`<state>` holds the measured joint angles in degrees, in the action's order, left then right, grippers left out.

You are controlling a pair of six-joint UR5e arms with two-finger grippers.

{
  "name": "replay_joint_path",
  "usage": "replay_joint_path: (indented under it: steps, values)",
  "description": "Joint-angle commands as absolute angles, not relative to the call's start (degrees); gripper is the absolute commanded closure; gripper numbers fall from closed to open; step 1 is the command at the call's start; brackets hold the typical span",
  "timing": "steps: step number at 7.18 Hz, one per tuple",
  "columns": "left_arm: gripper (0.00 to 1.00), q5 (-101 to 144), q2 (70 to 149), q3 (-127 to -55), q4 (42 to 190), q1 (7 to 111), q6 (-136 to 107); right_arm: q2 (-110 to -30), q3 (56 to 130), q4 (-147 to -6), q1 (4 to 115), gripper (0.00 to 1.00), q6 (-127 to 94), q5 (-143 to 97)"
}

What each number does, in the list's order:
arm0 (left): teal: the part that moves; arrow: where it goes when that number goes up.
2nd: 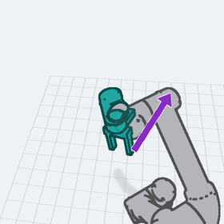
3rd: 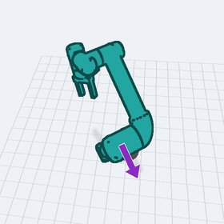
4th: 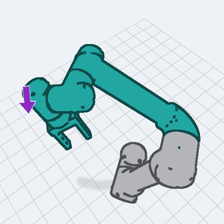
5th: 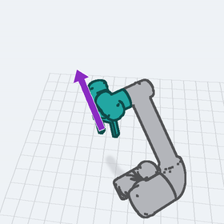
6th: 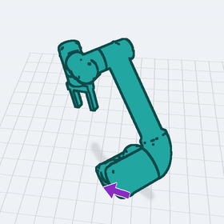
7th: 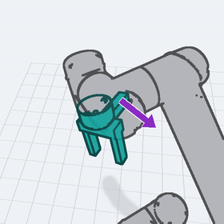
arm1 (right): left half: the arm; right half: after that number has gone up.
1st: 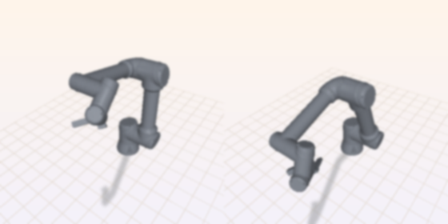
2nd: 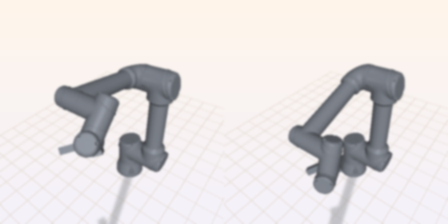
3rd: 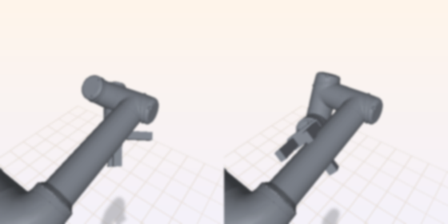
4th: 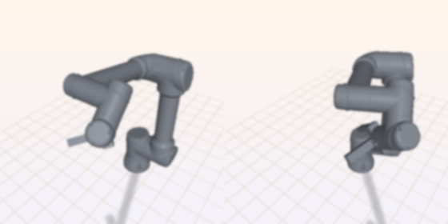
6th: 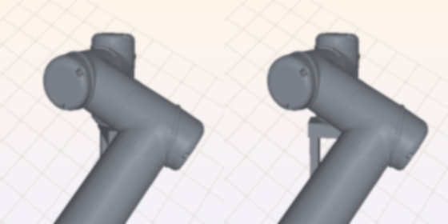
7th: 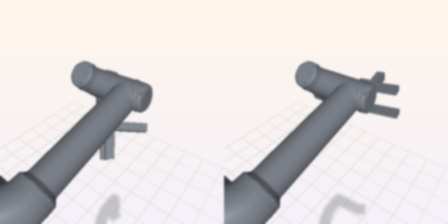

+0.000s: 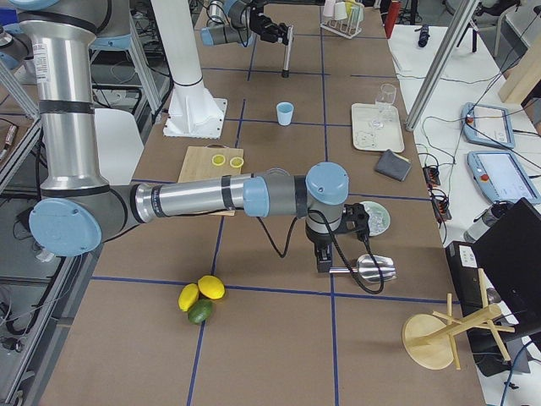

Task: Squeeze lemon into cup
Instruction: 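Lift the muddler out of the cup with the left gripper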

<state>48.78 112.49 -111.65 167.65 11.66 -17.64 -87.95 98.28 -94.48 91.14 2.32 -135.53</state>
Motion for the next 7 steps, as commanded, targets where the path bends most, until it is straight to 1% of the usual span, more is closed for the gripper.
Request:
replay_joint_path:
  steps: [1, 2, 3, 4, 5, 7]
  values:
    - [1.00, 59.9, 106.3, -113.7, 170.4, 15.8, -20.5, -88.0, 98.1, -94.5, 91.1, 0.00, 2.4, -135.5]
    - [1.00, 74.6, 104.2, -115.7, 170.4, 23.3, -25.4, -88.0, 98.0, -94.5, 91.1, 0.00, 2.3, -135.5]
    - [1.00, 91.5, 102.0, -115.7, 169.8, 32.6, -33.2, -88.0, 98.1, -94.5, 91.1, 0.00, 2.3, -135.5]
    - [1.00, 105.3, 98.2, -114.8, 169.7, 40.0, -35.0, -88.1, 98.2, -94.5, 91.1, 0.00, 2.3, -135.5]
    - [1.00, 111.3, 94.3, -113.6, 169.7, 43.6, -35.0, -88.1, 98.2, -94.5, 91.1, 0.00, 2.3, -135.5]
    - [1.00, 111.9, 85.9, -111.5, 169.5, 44.6, -35.0, -88.1, 98.3, -94.5, 91.1, 0.00, 2.3, -135.5]
